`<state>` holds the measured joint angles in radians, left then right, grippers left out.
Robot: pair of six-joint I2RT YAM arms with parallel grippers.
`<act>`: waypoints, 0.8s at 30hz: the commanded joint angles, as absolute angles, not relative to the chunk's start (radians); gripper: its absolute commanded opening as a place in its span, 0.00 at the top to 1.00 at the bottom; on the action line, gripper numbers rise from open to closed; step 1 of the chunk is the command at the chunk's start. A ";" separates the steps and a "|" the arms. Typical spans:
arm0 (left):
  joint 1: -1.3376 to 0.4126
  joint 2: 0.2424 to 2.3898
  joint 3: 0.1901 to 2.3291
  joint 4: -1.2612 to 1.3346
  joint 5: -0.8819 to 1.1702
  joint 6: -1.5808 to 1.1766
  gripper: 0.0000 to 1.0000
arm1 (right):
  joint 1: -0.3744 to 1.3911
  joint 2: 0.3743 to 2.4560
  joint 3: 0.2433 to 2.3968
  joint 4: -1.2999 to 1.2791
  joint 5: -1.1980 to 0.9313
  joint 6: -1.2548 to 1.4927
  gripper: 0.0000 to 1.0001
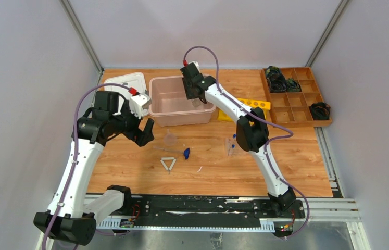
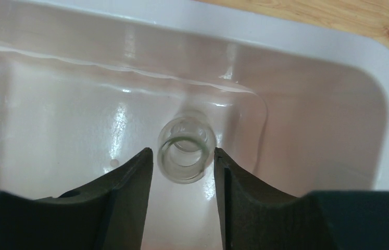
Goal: Organize the chemistry lab equipment
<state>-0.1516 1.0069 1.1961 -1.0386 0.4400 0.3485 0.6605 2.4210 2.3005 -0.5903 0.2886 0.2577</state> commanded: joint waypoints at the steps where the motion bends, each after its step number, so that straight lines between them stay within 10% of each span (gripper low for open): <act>1: -0.141 0.996 1.191 -1.037 0.444 0.360 0.01 | 0.670 2.373 2.308 -0.554 0.311 0.271 0.45; 10: -0.125 0.982 1.207 -1.037 0.431 0.338 0.00 | 0.748 2.085 2.158 -0.529 0.330 0.217 0.22; 24: -0.118 0.976 1.211 -1.053 0.389 0.368 0.00 | 1.061 1.644 1.362 -0.330 0.066 0.170 0.28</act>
<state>-0.1261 0.9920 1.1965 -1.0466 0.4023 0.3485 1.0321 1.5936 1.4666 -0.3401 0.1898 0.1997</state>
